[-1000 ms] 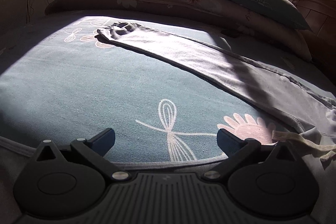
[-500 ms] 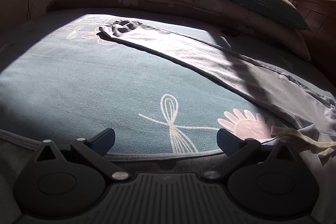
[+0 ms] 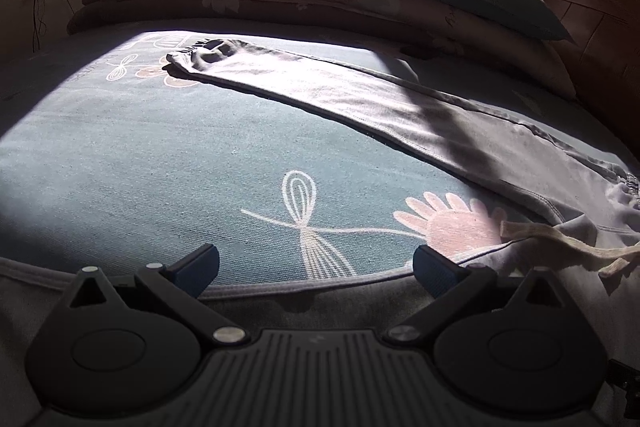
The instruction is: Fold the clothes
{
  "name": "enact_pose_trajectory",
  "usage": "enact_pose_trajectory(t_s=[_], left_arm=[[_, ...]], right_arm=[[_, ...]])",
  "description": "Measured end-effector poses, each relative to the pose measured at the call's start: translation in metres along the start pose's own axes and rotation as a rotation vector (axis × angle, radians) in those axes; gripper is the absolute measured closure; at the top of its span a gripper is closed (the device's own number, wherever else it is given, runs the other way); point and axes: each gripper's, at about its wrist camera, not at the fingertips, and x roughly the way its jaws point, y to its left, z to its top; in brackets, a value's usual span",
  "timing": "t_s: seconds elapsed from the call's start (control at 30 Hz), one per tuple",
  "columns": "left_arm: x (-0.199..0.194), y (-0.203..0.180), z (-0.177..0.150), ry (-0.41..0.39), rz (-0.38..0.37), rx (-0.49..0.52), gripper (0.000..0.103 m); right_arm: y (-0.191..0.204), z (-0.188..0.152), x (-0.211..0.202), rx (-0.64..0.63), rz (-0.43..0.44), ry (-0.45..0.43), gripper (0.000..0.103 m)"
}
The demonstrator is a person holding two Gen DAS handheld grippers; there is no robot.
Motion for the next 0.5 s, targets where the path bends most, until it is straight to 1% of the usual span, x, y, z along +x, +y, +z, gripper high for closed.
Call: enact_pose_trajectory(t_s=[0.1, 0.2, 0.3, 0.43, 0.5], left_arm=[[0.001, -0.005, -0.003, 0.003, 0.005, 0.032, 0.001], [0.0, -0.007, -0.003, 0.004, -0.01, 0.043, 0.001], [-0.001, -0.009, -0.004, -0.003, -0.019, 0.058, 0.001], [-0.002, -0.013, -0.005, -0.014, -0.014, 0.08, 0.001], [-0.001, -0.013, -0.005, -0.014, -0.009, 0.085, 0.001]], right_arm=[[-0.001, -0.001, -0.004, 0.004, -0.002, 0.001, 0.0], [-0.001, -0.005, -0.01, -0.013, -0.008, 0.0, 0.0], [-0.003, -0.011, -0.019, 0.011, -0.009, -0.016, 0.0], [-0.004, -0.007, -0.03, 0.062, 0.027, -0.073, 0.0], [-0.006, 0.008, -0.032, 0.091, 0.081, -0.107, 0.0]])
